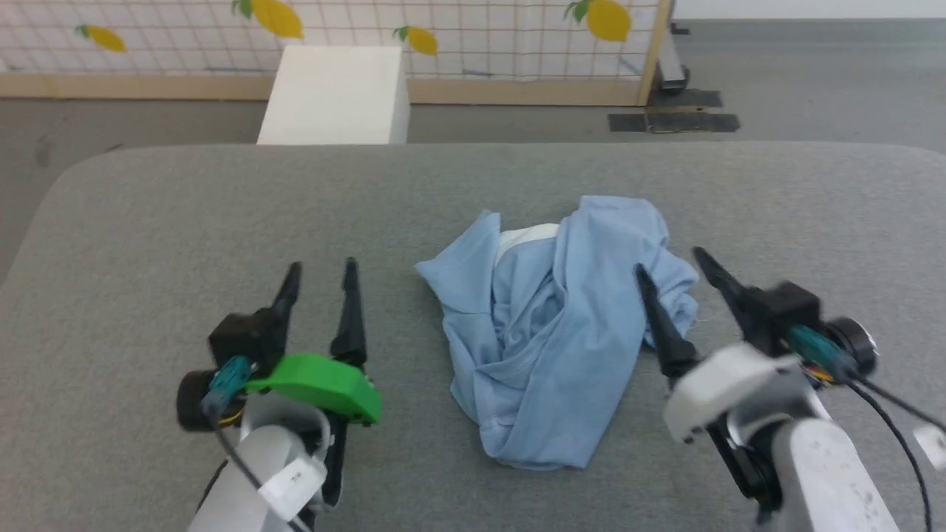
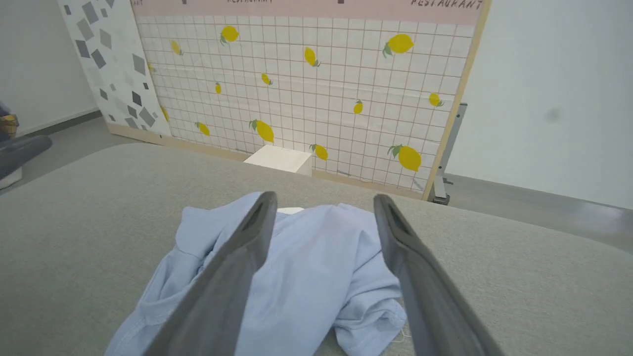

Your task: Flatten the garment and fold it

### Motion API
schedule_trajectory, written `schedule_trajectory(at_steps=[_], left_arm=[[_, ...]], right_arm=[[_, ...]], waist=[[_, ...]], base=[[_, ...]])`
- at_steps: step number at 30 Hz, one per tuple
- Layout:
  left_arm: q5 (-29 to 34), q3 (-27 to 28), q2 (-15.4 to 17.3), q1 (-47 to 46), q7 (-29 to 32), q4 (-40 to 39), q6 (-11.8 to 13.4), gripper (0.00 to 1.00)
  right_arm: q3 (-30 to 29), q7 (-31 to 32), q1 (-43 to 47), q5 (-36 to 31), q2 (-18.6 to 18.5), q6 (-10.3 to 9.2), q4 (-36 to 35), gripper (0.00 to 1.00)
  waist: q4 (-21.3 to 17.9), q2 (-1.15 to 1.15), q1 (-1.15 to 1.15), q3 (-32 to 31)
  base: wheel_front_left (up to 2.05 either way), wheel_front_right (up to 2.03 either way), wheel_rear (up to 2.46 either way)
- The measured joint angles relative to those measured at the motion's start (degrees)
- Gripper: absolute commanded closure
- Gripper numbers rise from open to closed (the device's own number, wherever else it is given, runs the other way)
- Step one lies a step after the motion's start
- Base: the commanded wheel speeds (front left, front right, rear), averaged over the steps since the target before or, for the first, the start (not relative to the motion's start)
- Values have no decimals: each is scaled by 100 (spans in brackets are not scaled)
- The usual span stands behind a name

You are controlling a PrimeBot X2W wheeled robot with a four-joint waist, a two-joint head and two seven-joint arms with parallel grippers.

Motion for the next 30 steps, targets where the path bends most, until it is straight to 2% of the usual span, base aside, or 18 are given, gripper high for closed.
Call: schedule_trajectory(at_steps=[4,7,10,14,15,16,17,20,24,30], left_arm=[[353,493,-38,350,-22,-568,105,0],[471,811,-223,581,-24,-789,93,0],[671,1007,-427,669,-25,-926,-47,0],[813,1191,-586,672,-25,-988,-210,0],[820,1245,-621,678,-25,-987,-253,0],[840,1287,-638,681,-25,-981,-276,0],[864,1328,-647,687,-25,-972,-301,0],[927,1423,-667,701,-24,-940,-367,0],[989,1504,-680,781,-25,-840,-447,0],[1046,1594,-689,989,-25,-757,-532,0]], right_arm=[[254,1090,-484,104,9,0,307,0],[325,2038,-808,164,7,-1,672,0],[356,2733,-1156,46,4,0,944,0],[318,3326,-1595,-201,9,0,1271,0],[281,3557,-1669,-267,9,0,1419,6],[256,3690,-1689,-310,9,0,1496,55],[227,3795,-1693,-334,9,0,1550,98],[-20,3782,-1691,-288,13,0,1525,100],[-599,3354,-1473,-112,10,0,1141,100],[-1562,2773,-213,330,20,0,209,100]], waist=[[227,0,0,141],[395,0,0,259],[569,0,0,384],[790,0,0,556],[851,0,0,608],[886,0,0,640],[925,0,0,675],[1005,0,1,733],[1002,0,1,663],[814,0,1,441]], base=[[0,0,0],[0,0,0],[0,0,0],[0,0,0],[0,0,0],[0,0,0],[0,0,0],[0,0,0],[0,0,0],[0,0,0]])
